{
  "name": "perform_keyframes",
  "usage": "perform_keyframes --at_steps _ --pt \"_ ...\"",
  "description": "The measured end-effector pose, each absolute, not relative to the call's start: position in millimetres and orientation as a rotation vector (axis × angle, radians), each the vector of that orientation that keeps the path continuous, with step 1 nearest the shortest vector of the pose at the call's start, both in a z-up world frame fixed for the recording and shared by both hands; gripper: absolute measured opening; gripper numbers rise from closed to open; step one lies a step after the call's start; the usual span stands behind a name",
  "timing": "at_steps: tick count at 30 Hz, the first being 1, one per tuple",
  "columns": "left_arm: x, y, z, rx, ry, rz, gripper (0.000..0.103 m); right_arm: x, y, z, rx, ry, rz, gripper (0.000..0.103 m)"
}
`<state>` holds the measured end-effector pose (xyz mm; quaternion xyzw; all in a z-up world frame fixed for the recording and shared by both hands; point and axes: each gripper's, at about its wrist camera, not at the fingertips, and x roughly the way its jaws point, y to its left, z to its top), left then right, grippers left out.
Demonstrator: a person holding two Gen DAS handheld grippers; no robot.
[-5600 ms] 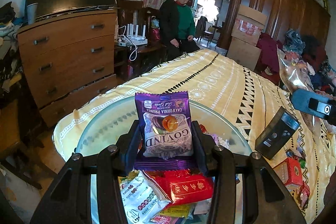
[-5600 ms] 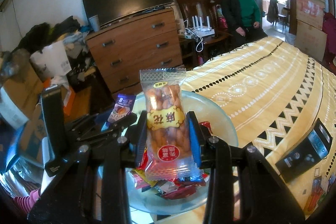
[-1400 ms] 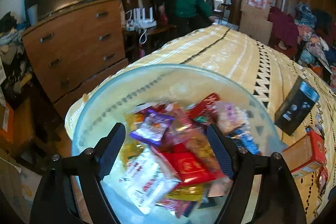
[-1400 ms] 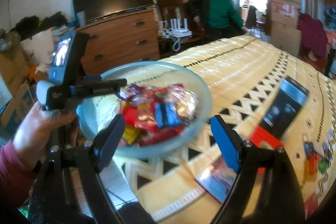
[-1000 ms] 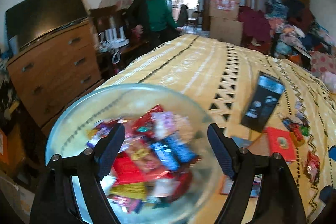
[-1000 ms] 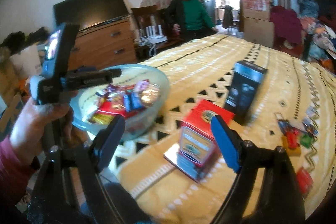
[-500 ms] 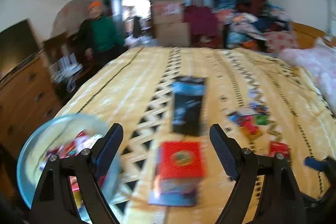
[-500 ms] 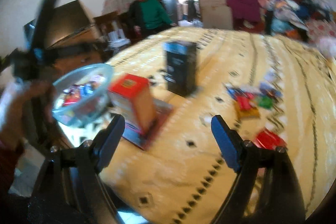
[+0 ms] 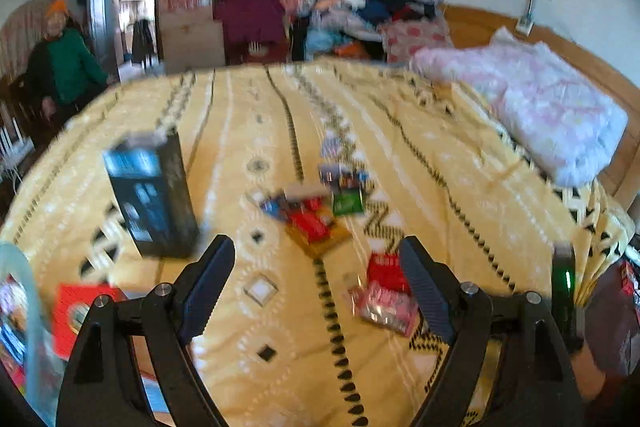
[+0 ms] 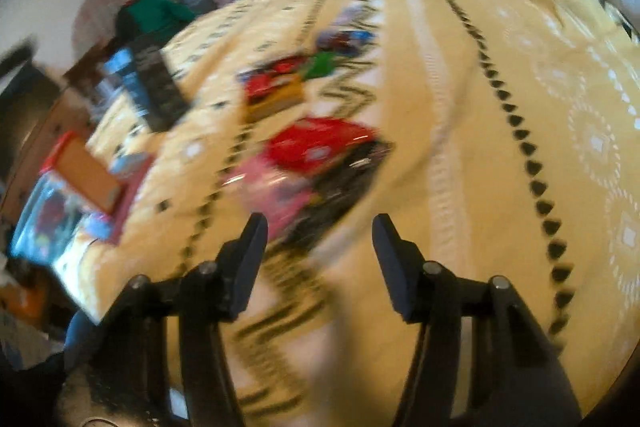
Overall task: Organize snacks
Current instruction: 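Move both open tools from the bowl back toward the snacks on the bed, then grasp the red biscuit packet with right gripper while left grasps the pink packet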
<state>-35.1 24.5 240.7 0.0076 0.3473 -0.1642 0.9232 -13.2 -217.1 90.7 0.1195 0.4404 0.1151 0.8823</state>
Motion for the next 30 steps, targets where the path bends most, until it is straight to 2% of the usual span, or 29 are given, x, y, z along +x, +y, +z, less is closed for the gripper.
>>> perform_keyframes --at_steps 4,10,17,19,21,23,30 --pt "-32.3 21.8 199.5 0.005 0.806 -0.324 0.086 50.3 -235.2 59.1 0.32 1.023 0.298 0.057" --pt "-35.5 35.3 160.2 0.001 0.884 -0.283 0.086 103.9 -208.6 34.5 0.359 1.037 0.345 0.057" --pt "-40.1 50.2 144.2 -0.01 0.915 -0.269 0.086 62.8 -125.4 70.4 0.145 1.026 0.638 0.057" --pt "-41.7 52.9 141.0 -0.022 0.914 -0.272 0.086 51.7 -132.0 82.5 0.114 1.009 0.598 0.061" --pt "-40.6 55.0 137.6 -0.039 0.92 -0.276 0.086 48.7 -142.1 93.6 0.082 0.981 0.513 0.081" --pt "-39.0 57.3 133.2 -0.06 0.931 -0.277 0.086 55.2 -147.9 99.6 0.048 0.969 0.45 0.088" --pt "-40.1 59.9 123.8 -0.086 0.961 -0.298 0.086 133.7 -110.9 66.2 -0.065 1.128 0.452 0.089"
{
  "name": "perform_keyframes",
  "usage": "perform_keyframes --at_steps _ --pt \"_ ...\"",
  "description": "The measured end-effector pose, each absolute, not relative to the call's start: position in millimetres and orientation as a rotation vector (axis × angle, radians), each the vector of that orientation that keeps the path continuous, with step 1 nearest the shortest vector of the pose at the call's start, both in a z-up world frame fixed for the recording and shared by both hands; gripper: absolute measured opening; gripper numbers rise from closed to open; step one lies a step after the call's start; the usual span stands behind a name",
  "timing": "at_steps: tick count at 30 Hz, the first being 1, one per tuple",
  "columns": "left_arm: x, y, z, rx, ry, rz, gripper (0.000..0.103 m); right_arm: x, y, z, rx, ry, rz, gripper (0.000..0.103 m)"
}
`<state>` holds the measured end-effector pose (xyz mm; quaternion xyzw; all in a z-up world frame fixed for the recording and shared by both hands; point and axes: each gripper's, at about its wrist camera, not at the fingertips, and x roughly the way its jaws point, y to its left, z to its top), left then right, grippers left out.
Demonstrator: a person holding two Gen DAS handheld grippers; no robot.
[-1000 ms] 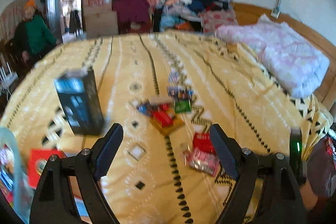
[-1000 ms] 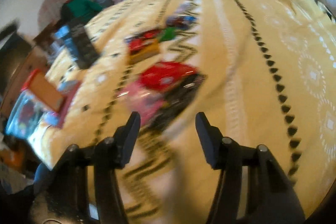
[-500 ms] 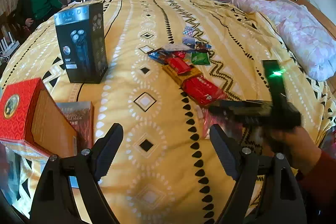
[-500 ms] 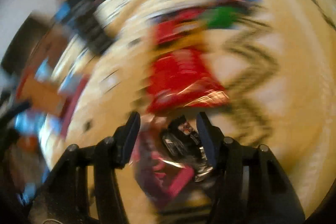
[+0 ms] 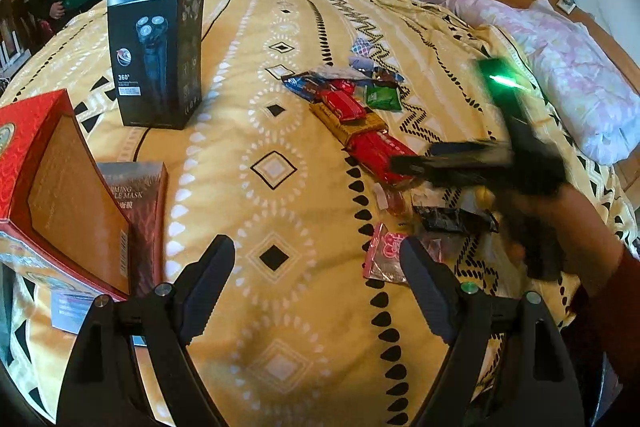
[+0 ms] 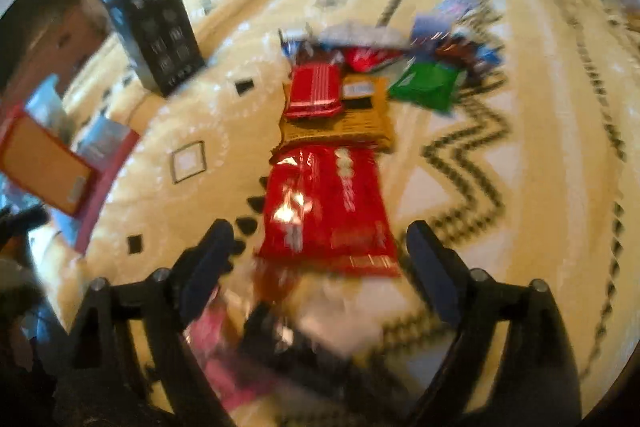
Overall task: Organize snacks
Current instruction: 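Grasp the red biscuit packet with right gripper while left grasps the pink packet, then lift both held packets up off the bedspread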
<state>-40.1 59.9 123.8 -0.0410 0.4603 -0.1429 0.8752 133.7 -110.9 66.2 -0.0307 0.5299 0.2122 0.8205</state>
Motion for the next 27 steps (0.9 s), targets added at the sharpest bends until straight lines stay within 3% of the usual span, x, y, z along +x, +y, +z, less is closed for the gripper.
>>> perform_keyframes --at_steps 2,4,14,21,27 --pt "-42.5 57.1 122.0 -0.077 0.967 -0.314 0.086 152.2 -100.8 49.4 -0.1 1.184 0.423 0.088" --pt "-44.4 53.0 119.3 -0.072 0.978 -0.333 0.086 158.3 -99.7 39.1 -0.104 1.209 0.409 0.075" --pt "-35.9 -5.8 79.1 -0.062 1.064 -0.538 0.086 74.3 -183.1 122.7 0.166 0.909 0.406 0.075" --pt "-18.1 -42.8 33.3 -0.071 1.142 -0.544 0.086 0.6 -220.9 106.6 0.252 0.93 0.325 0.075" --pt "-16.4 -45.9 30.5 -0.041 1.113 -0.516 0.082 -14.5 -225.3 96.9 0.292 0.944 0.32 0.075"
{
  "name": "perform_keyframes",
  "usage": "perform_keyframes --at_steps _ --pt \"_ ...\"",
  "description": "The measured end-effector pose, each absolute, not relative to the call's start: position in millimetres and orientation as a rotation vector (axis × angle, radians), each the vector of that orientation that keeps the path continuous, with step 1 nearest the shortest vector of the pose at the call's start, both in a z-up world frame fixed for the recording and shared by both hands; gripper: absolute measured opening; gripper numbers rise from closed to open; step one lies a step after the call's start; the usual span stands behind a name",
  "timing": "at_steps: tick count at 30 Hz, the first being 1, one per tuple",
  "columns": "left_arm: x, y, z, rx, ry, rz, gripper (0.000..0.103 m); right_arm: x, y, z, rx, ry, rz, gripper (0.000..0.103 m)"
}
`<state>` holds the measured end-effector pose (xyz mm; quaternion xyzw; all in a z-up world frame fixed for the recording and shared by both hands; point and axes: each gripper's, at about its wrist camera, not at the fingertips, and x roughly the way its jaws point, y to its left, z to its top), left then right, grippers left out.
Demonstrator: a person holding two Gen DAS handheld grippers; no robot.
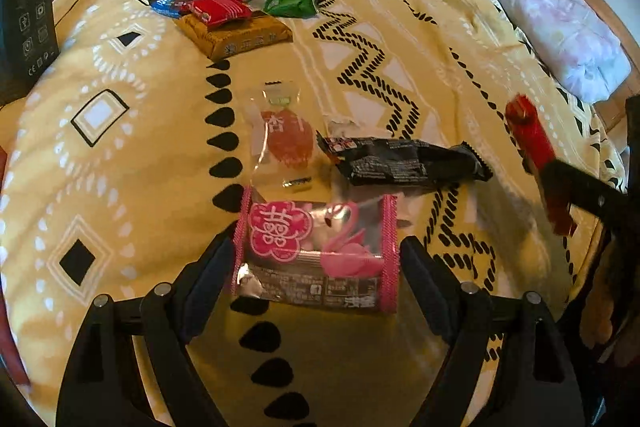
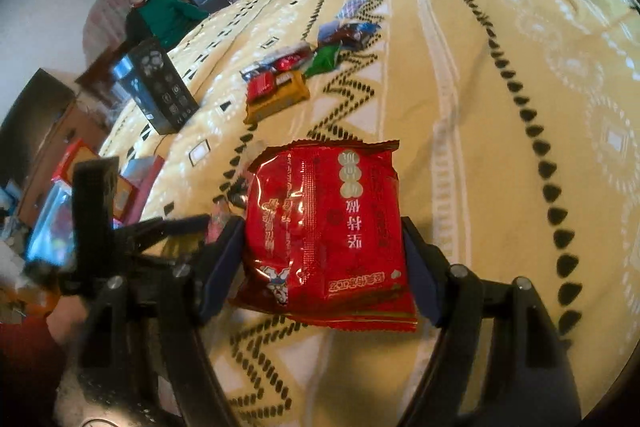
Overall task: Organize snacks
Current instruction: 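Lift both held packets up off the bedspread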
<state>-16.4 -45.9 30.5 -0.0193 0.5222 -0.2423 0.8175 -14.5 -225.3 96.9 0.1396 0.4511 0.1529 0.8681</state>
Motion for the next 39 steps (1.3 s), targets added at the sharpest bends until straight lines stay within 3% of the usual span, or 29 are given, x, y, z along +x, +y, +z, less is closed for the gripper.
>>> perform_keyframes --at_steps 1,4,5,9,12,14,16,24,26,28,35,37,39 --pt "-17.0 -44.6 30.8 -0.037 1.109 -0.51 0.072 -14.9 -225.6 96.9 0.294 0.943 0.32 0.075" --pt "-23.5 -41.6 37.7 -0.015 1.076 -0.517 0.064 -17.3 -225.7 100.0 0.29 0.927 0.32 0.075" --pt "-25.9 -41.5 40.7 -0.008 1.066 -0.522 0.055 -18.9 -227.0 100.6 0.291 0.921 0.319 0.075" --pt "-34.8 -37.7 54.1 0.0 1.035 -0.527 0.05 -22.6 -230.4 99.9 0.298 0.92 0.311 0.075" --pt "-42.1 -30.3 62.1 -0.008 1.023 -0.536 0.039 -26.9 -228.1 100.6 0.298 0.92 0.313 0.075" --pt "-47.9 -28.1 65.1 0.007 1.027 -0.556 0.04 -30.7 -226.0 101.6 0.297 0.922 0.321 0.075" --pt "-55.7 -29.6 57.2 0.04 1.098 -0.614 0.048 -34.7 -223.6 102.6 0.298 0.924 0.328 0.075" --pt "-75.8 3.0 52.4 -0.143 1.174 -0.561 0.048 -41.4 -223.9 107.4 0.284 0.921 0.324 0.076" --pt "-72.2 2.8 59.0 -0.209 1.156 -0.502 0.069 -41.1 -223.5 107.4 0.286 0.922 0.326 0.075" --pt "-65.8 -3.8 57.9 -0.241 1.169 -0.401 0.079 -41.5 -221.8 108.3 0.286 0.919 0.33 0.075" --pt "-41.8 -45.2 45.0 -0.185 1.231 -0.325 0.08 -43.6 -223.4 103.4 0.308 0.922 0.339 0.075" --pt "-36.8 -45.1 33.7 -0.184 1.255 -0.301 0.077 -43.0 -224.9 103.1 0.311 0.921 0.34 0.075" --pt "-37.5 -44.7 34.3 -0.153 1.224 -0.298 0.067 -43.4 -224.9 103.5 0.314 0.917 0.34 0.075"
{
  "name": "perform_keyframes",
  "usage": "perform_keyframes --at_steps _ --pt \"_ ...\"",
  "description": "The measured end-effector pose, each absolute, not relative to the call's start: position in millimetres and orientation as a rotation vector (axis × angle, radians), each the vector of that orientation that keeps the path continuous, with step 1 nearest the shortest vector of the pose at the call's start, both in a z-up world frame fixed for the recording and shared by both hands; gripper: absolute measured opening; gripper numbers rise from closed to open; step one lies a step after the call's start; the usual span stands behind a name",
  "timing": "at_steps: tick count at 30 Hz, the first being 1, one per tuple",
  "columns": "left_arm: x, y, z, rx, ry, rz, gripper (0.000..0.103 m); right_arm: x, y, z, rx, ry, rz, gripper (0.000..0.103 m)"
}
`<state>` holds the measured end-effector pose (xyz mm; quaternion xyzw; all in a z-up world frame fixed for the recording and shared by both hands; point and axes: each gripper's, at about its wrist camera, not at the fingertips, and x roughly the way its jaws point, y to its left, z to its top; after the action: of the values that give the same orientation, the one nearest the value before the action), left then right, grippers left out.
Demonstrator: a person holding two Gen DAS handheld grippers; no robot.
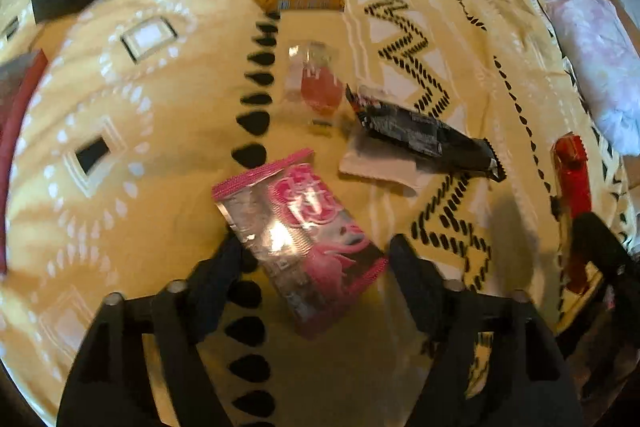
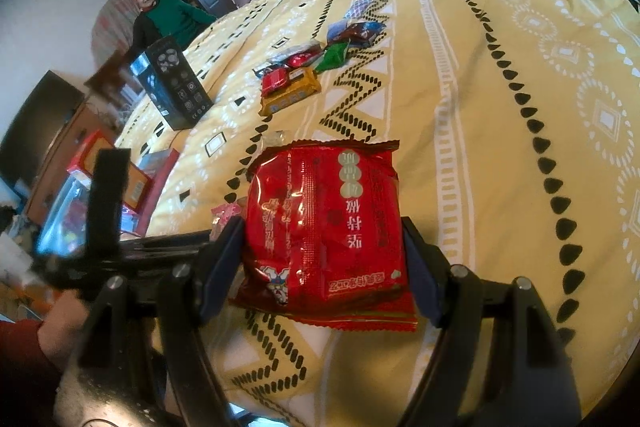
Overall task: Organize snacks
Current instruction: 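Lift both held packets up off the bedspread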
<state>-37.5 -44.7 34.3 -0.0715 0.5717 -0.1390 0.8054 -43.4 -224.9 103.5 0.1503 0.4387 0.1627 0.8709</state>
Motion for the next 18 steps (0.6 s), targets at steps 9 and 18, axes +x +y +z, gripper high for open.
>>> perform_keyframes --at_steps 9,18 --pt "-49.7 -21.7 51.4 -0.121 1.161 -0.371 0.03 -44.1 -218.0 103.3 0.31 0.91 0.347 0.075" --pt "-40.9 -3.0 44.9 -0.249 1.184 -0.318 0.06 -46.6 -210.6 107.4 0.286 0.914 0.353 0.076"
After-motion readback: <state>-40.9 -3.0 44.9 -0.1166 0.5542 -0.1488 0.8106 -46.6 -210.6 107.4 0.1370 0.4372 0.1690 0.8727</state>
